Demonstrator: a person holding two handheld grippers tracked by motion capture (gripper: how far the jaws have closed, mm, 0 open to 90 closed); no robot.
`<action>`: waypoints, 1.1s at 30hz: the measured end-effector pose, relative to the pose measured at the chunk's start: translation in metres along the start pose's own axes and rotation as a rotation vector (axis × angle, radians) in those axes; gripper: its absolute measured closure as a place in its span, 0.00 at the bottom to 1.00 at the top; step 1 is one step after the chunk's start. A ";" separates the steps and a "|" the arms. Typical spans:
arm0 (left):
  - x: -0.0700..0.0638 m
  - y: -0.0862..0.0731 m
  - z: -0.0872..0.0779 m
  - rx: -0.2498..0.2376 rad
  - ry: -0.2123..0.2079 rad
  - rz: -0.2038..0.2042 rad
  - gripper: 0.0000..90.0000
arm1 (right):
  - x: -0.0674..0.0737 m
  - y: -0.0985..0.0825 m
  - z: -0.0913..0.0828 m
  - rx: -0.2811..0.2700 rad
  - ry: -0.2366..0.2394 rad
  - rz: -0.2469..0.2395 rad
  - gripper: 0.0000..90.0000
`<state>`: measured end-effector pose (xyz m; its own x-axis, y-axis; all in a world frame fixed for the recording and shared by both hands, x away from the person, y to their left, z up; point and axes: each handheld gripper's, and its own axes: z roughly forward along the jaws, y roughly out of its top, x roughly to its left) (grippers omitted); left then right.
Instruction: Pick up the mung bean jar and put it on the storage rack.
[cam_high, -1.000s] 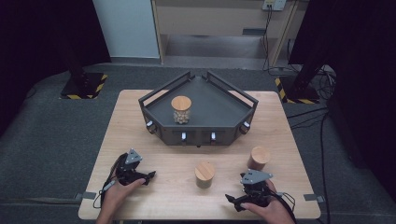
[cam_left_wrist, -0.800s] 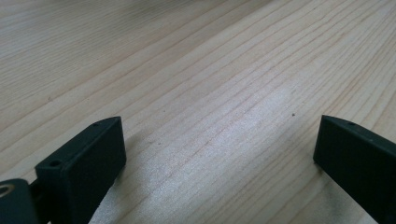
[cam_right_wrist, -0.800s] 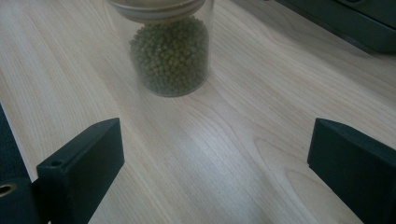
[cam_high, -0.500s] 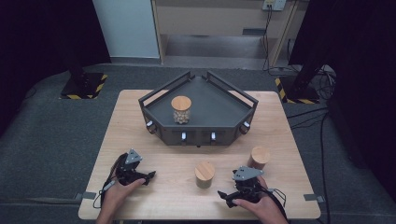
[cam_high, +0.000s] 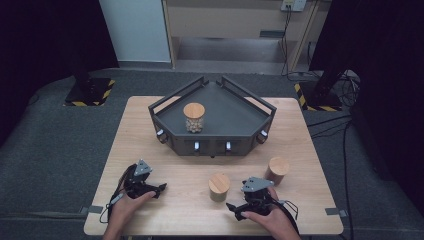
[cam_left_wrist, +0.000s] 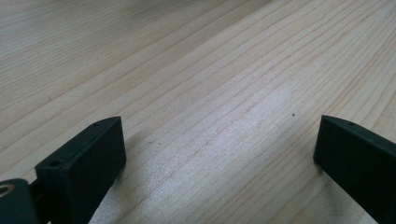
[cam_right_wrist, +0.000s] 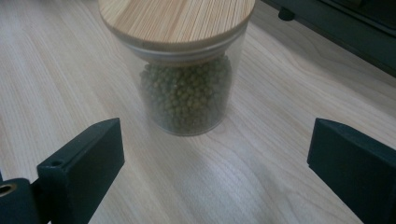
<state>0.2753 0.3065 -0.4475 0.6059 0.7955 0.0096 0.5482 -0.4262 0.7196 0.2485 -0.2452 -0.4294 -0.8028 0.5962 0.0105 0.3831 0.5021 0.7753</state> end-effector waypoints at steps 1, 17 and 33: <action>0.000 0.000 0.000 0.000 0.000 0.000 0.01 | 0.000 0.001 0.001 -0.002 0.000 0.002 0.05; 0.000 0.000 0.000 0.001 0.000 0.001 0.01 | 0.004 -0.001 0.016 -0.035 0.020 -0.011 0.06; 0.000 0.000 0.000 0.001 -0.001 0.001 0.01 | 0.010 0.003 0.036 -0.055 0.032 0.009 0.14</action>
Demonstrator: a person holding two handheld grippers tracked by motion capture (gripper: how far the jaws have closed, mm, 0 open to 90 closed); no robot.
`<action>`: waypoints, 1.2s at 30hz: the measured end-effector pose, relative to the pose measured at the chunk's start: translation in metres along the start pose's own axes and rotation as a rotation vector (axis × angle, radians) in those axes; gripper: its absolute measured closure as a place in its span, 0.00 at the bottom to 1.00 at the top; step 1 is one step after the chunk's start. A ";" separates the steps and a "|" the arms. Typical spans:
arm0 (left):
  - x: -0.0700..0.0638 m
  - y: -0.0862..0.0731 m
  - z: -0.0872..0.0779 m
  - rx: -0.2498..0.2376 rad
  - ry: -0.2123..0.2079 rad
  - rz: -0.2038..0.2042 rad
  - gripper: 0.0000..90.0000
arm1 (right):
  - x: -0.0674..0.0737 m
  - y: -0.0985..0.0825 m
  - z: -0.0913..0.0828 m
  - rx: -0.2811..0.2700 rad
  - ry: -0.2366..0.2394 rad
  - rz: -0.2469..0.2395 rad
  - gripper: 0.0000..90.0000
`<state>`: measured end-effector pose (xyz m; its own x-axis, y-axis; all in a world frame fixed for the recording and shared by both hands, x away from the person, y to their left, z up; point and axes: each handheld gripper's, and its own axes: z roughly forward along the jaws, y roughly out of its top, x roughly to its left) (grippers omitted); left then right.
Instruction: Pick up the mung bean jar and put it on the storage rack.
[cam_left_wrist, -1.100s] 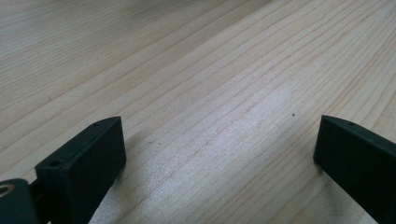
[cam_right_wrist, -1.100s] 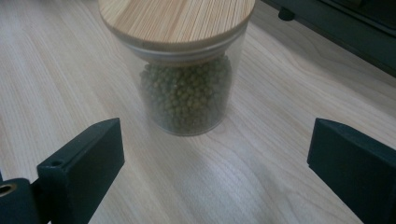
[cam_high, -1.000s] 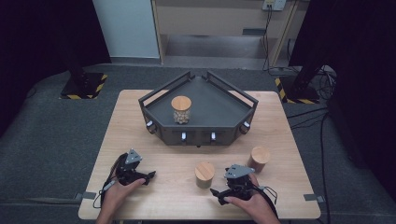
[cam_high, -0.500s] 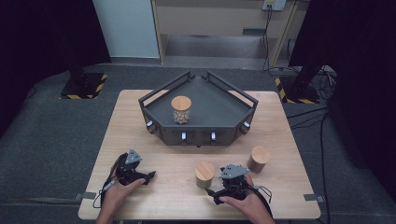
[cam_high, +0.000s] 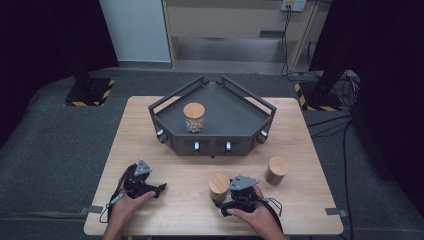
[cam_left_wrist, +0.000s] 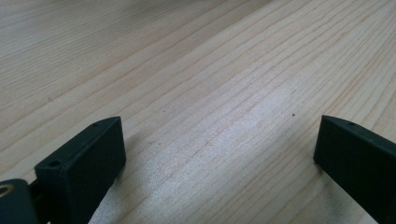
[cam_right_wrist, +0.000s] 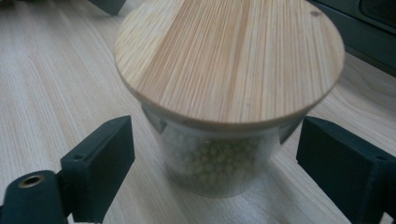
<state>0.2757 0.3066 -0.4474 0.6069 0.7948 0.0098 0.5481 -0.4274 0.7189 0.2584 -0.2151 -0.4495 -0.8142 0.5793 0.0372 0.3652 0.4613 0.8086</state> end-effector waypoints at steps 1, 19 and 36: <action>0.000 0.000 0.000 0.001 -0.001 0.000 0.01 | 0.000 0.000 0.001 -0.002 -0.001 0.005 0.15; 0.000 0.000 0.000 0.001 -0.001 0.000 0.01 | 0.007 -0.005 0.012 -0.044 -0.027 0.018 0.27; 0.000 0.000 0.000 0.002 -0.001 0.001 0.01 | 0.013 -0.003 0.009 -0.056 -0.065 -0.015 0.29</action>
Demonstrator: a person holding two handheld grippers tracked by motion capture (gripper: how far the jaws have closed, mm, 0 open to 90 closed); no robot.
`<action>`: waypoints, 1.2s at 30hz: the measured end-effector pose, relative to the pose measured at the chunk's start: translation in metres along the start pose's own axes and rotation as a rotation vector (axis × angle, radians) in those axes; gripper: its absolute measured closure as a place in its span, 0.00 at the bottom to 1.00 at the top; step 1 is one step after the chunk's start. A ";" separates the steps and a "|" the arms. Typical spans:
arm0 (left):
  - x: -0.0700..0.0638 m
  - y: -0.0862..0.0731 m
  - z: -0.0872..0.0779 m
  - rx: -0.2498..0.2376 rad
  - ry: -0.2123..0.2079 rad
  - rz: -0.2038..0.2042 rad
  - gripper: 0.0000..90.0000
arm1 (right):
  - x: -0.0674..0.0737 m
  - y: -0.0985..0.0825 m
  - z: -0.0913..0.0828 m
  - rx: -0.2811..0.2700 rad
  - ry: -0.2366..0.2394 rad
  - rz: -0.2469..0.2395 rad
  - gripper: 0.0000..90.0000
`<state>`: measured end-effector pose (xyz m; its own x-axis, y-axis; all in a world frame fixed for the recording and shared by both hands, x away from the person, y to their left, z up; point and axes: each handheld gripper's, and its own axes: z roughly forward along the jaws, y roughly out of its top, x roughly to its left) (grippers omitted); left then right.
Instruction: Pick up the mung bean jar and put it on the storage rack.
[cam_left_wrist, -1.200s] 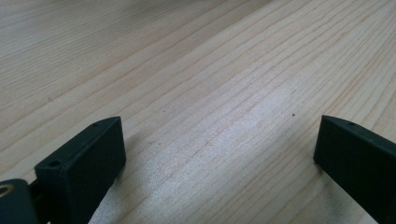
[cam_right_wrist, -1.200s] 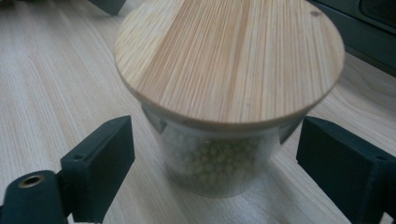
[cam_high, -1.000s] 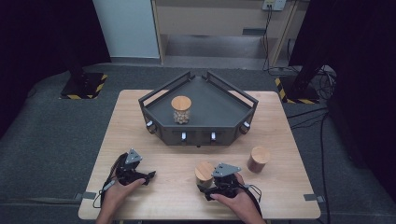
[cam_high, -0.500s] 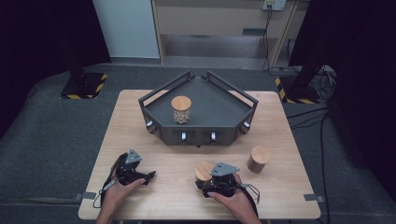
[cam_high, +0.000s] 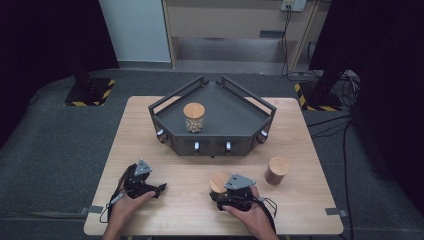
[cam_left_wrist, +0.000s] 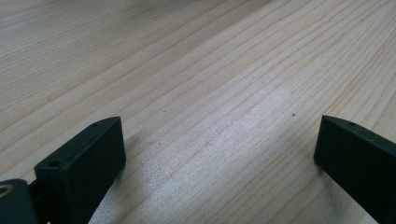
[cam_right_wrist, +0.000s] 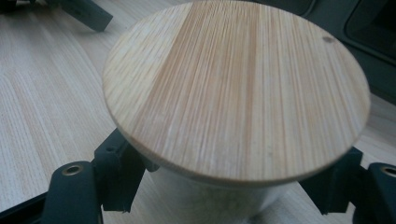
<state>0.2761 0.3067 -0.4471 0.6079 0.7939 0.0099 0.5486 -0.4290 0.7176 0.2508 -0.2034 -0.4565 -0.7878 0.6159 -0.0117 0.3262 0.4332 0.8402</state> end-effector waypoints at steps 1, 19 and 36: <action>0.000 0.000 0.000 0.000 0.000 0.000 0.01 | 0.000 0.001 -0.001 -0.001 -0.003 -0.001 0.29; 0.000 0.000 0.000 0.000 0.000 0.000 0.01 | -0.007 0.012 -0.008 -0.017 -0.016 0.004 0.29; 0.000 0.000 0.000 -0.001 0.001 0.000 0.01 | -0.012 0.020 -0.012 -0.028 -0.022 0.010 0.29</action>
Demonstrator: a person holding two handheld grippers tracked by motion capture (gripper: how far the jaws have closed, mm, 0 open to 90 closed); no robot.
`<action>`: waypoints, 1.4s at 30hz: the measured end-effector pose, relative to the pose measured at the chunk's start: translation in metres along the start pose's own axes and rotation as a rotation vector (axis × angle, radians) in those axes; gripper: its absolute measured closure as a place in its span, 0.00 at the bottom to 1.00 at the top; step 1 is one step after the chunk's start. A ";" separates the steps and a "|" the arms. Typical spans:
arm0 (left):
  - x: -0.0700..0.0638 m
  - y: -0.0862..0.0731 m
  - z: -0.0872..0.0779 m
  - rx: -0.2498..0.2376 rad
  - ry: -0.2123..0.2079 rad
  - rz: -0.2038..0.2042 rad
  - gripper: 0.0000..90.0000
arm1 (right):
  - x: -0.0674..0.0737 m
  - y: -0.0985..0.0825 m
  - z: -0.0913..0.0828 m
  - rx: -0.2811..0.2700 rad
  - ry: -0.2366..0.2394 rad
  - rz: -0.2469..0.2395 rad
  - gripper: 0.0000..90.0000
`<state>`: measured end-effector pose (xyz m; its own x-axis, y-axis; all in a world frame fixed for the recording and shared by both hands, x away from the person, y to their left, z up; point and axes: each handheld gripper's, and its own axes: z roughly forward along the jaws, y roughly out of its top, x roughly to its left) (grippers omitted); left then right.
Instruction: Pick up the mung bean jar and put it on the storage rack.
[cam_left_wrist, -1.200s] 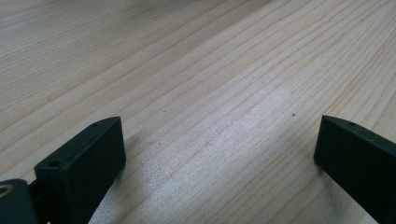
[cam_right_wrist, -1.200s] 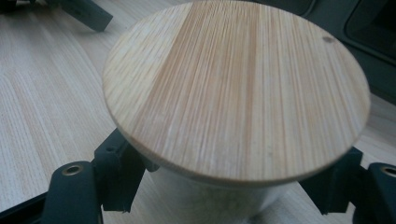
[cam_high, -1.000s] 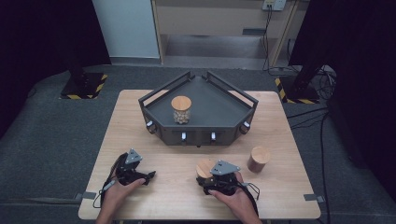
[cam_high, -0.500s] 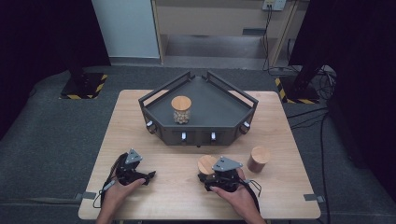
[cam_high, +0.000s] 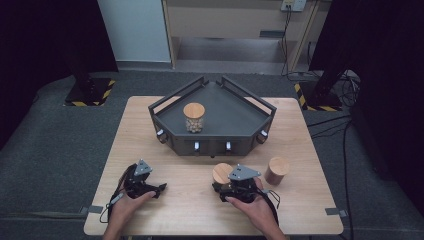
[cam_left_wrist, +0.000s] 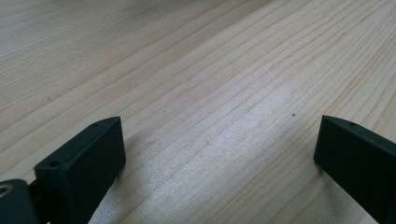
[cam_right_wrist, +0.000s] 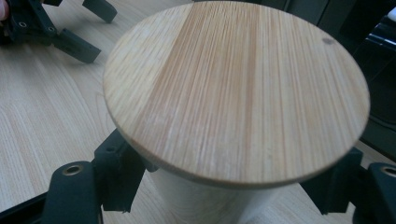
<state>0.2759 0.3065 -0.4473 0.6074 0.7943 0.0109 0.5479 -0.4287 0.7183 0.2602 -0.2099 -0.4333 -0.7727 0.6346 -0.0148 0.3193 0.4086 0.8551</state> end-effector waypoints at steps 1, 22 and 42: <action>0.000 0.000 0.000 0.000 0.000 0.000 0.01 | 0.000 0.001 0.000 0.001 0.000 0.001 0.29; 0.000 0.000 0.000 0.000 0.000 0.000 0.01 | -0.006 0.019 -0.009 -0.015 0.003 -0.005 0.29; 0.000 0.000 0.000 0.002 0.001 0.001 0.01 | -0.015 0.037 -0.023 -0.029 -0.001 -0.003 0.29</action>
<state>0.2759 0.3062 -0.4471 0.6076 0.7941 0.0123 0.5481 -0.4305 0.7171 0.2710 -0.2193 -0.3893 -0.7730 0.6342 -0.0177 0.3009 0.3910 0.8698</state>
